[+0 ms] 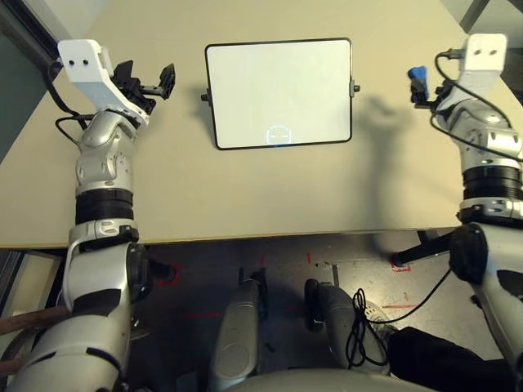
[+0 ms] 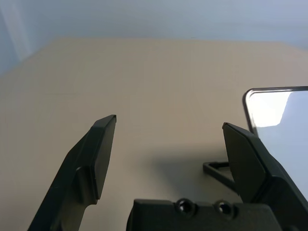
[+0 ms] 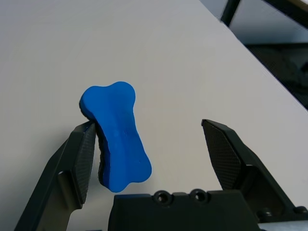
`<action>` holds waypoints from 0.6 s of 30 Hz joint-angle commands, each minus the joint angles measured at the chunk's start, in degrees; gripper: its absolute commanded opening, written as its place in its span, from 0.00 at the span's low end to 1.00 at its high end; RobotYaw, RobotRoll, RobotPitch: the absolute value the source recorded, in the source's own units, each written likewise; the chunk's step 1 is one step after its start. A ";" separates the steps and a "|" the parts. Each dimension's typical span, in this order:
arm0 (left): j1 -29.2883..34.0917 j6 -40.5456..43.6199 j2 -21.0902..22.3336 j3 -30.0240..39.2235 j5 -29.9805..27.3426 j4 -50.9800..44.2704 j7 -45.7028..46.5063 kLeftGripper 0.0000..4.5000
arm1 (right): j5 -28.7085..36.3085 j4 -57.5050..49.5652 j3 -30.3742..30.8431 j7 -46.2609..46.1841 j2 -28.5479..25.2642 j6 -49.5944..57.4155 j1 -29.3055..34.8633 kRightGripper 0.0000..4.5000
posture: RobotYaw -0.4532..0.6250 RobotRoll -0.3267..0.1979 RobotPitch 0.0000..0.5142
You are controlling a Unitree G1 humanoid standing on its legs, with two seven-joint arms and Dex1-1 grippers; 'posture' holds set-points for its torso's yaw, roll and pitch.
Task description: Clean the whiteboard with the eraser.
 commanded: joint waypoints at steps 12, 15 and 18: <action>-0.75 -1.28 -0.03 0.03 0.22 2.65 -1.02 1.00 | 0.57 3.97 2.90 3.93 1.57 7.59 -0.06 1.00 | 0.44 0.62 0.42; -0.48 -0.97 -0.09 0.13 0.06 2.09 -0.91 1.00 | -2.54 5.09 7.78 8.71 0.23 9.09 1.38 1.00 | 0.44 0.62 0.42; -0.34 -0.91 -0.12 0.15 0.03 1.79 -0.82 1.00 | -1.26 4.09 9.00 12.15 1.18 15.64 1.23 1.00 | 0.44 0.62 0.42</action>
